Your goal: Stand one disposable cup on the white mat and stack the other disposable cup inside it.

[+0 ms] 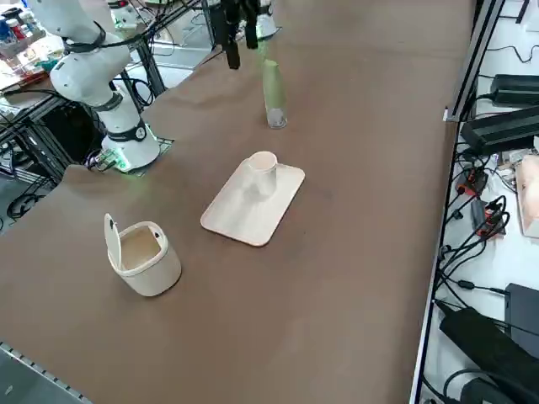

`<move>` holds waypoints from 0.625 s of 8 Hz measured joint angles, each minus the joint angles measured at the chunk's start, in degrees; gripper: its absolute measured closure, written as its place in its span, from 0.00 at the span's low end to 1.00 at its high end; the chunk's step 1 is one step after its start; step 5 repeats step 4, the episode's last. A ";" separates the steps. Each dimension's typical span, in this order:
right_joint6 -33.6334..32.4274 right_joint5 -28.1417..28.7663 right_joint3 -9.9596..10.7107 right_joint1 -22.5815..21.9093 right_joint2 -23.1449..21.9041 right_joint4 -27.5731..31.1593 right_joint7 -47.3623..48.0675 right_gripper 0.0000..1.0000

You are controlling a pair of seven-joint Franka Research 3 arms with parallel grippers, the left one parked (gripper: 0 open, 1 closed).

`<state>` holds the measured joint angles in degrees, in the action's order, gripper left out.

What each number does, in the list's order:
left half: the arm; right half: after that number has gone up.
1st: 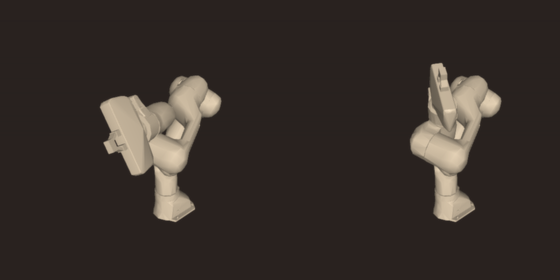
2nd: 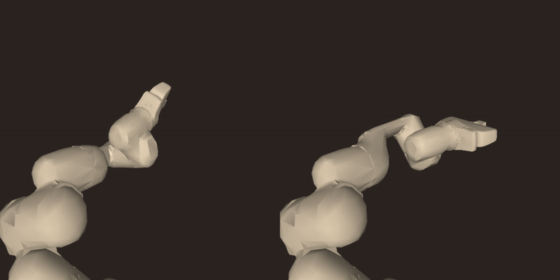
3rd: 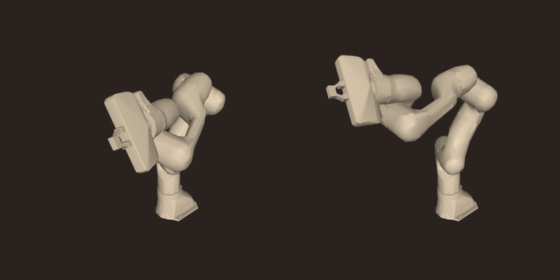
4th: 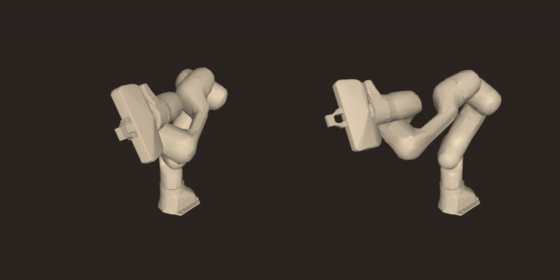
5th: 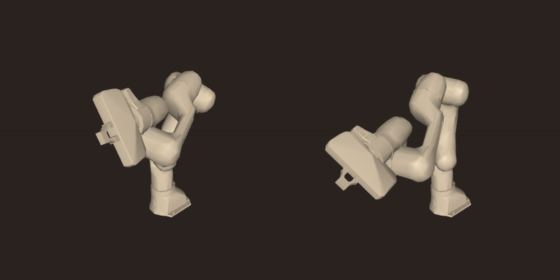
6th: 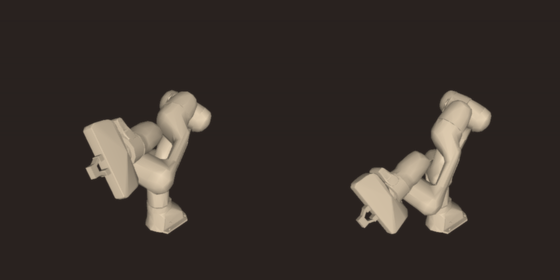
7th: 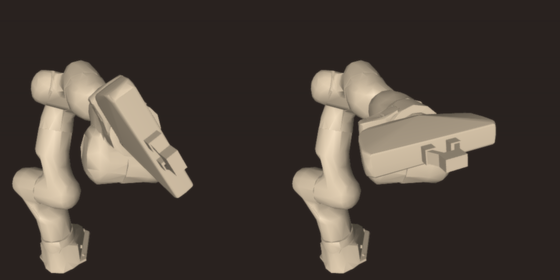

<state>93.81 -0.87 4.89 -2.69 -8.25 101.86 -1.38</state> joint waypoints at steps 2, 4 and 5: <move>-0.76 0.05 -0.04 -0.01 -0.95 0.03 -0.12 0.00; -0.75 0.05 -0.34 -0.12 -0.94 0.02 -0.21 0.00; -0.75 0.05 -0.34 -0.12 -0.94 0.02 -0.21 0.00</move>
